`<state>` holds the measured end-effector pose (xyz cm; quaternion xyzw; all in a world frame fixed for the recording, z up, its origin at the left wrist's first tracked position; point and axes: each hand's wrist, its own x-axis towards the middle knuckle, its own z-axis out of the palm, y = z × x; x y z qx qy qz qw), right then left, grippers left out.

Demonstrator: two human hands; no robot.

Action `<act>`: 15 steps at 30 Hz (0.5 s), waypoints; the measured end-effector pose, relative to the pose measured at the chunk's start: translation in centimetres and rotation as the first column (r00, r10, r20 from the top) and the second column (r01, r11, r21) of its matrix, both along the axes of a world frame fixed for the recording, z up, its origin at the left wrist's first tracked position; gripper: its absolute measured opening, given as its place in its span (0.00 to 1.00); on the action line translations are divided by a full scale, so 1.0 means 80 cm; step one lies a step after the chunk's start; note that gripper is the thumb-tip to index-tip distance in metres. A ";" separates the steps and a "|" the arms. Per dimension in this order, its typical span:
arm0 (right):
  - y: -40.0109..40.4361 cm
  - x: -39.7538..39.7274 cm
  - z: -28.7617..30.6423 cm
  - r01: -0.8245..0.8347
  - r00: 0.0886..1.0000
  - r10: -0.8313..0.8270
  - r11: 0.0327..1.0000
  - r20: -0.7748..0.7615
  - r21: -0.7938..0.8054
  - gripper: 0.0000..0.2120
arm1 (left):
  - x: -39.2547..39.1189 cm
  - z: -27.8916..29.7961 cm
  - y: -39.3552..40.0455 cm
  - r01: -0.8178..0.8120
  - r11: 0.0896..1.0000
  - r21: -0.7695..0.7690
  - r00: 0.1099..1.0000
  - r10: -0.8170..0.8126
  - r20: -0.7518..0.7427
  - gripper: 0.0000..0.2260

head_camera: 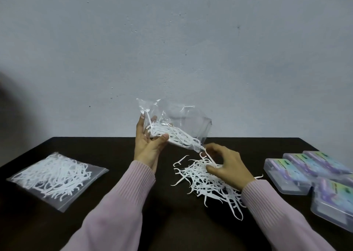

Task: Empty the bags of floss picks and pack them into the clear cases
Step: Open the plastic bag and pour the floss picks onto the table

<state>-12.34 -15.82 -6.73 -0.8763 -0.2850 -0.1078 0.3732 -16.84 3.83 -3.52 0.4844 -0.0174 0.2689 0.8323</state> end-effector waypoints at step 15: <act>0.009 -0.005 0.012 0.055 0.881 0.226 0.823 -0.415 0.565 0.10 | 0.002 -0.003 -0.008 0.074 0.993 0.096 0.996 -0.068 -0.060 0.24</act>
